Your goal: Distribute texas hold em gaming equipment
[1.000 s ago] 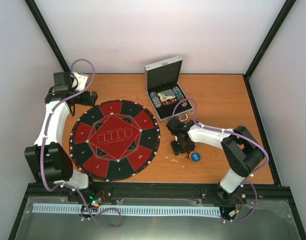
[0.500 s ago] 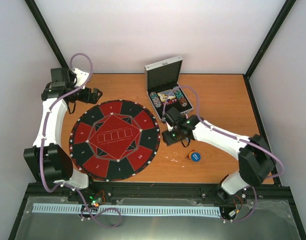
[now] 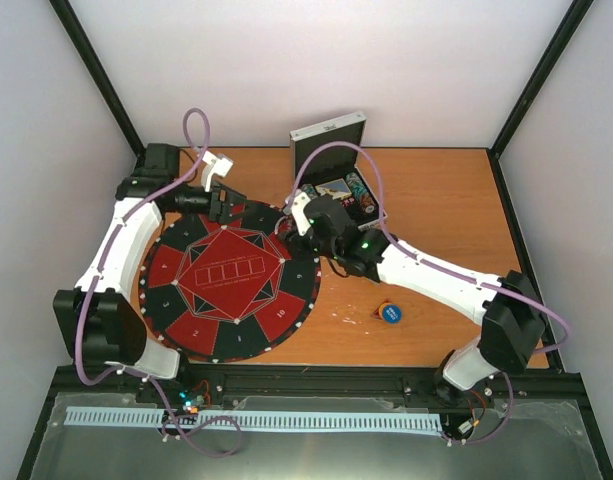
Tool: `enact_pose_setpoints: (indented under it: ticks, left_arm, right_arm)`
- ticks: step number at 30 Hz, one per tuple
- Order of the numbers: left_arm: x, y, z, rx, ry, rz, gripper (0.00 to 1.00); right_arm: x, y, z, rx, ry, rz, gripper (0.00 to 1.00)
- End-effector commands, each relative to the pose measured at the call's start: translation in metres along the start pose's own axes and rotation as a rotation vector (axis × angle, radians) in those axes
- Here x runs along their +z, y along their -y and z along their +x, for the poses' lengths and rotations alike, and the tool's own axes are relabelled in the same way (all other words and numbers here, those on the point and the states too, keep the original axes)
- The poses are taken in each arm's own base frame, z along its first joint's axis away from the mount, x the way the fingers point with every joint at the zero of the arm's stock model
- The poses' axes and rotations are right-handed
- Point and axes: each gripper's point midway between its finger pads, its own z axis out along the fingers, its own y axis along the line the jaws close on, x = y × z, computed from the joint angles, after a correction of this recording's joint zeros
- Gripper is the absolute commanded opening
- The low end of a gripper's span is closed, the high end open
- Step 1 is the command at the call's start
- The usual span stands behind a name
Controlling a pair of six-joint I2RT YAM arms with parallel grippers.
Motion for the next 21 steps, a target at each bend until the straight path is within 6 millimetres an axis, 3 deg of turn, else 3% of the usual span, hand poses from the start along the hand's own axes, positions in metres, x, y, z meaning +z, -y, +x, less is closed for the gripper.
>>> enact_pose_setpoints:
  ticks: [1,5,12,21]
  left_arm:
    - [0.016,0.008,0.006,-0.045,-0.014,0.068,0.76]
    - [0.028,0.005,0.019,-0.069,-0.060,0.074,0.71]
    - [0.038,0.025,0.030,-0.077,-0.061,0.190,0.67]
    - [0.047,0.006,0.036,-0.102,-0.093,0.100,0.48]
  right_arm:
    - [0.001,-0.025,-0.035,-0.091,0.125,-0.034,0.41]
    - [0.003,-0.037,-0.036,-0.137,0.131,-0.046,0.41]
    - [0.010,-0.042,-0.036,-0.158,0.115,-0.047,0.40]
    - [0.017,-0.044,-0.034,-0.196,0.092,-0.003,0.40]
